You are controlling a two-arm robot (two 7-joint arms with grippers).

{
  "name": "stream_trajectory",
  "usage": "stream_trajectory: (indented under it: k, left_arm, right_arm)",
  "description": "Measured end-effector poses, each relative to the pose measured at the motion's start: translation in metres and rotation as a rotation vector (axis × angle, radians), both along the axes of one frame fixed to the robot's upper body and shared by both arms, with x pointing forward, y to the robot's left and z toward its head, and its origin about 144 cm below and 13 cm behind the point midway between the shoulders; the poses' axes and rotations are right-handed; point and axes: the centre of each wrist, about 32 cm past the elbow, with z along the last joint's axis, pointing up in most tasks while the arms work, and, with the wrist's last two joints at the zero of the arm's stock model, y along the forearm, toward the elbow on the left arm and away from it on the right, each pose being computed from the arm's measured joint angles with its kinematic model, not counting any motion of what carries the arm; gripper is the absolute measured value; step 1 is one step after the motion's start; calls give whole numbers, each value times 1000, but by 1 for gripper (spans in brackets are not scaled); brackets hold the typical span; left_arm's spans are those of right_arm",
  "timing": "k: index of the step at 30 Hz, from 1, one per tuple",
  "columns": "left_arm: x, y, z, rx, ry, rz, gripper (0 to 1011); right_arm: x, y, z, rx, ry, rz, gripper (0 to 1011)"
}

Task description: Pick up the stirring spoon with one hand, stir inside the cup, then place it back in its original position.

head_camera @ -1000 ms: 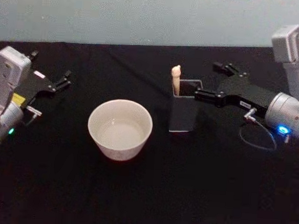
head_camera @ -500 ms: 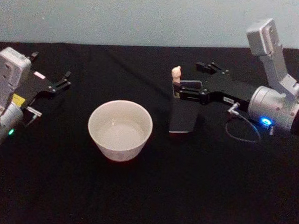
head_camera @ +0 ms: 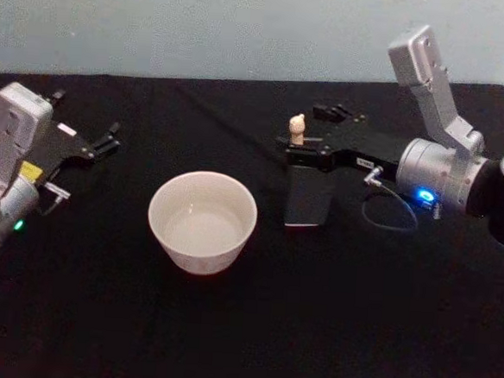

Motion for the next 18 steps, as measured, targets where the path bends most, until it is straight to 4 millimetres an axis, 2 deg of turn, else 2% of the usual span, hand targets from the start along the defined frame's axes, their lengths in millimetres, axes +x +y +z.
stream_trajectory:
  k: [18]
  left_arm:
    - [0, 0, 0, 0, 0, 0, 1001]
  right_arm:
    - [5, 5, -4, 1, 21, 3, 1000]
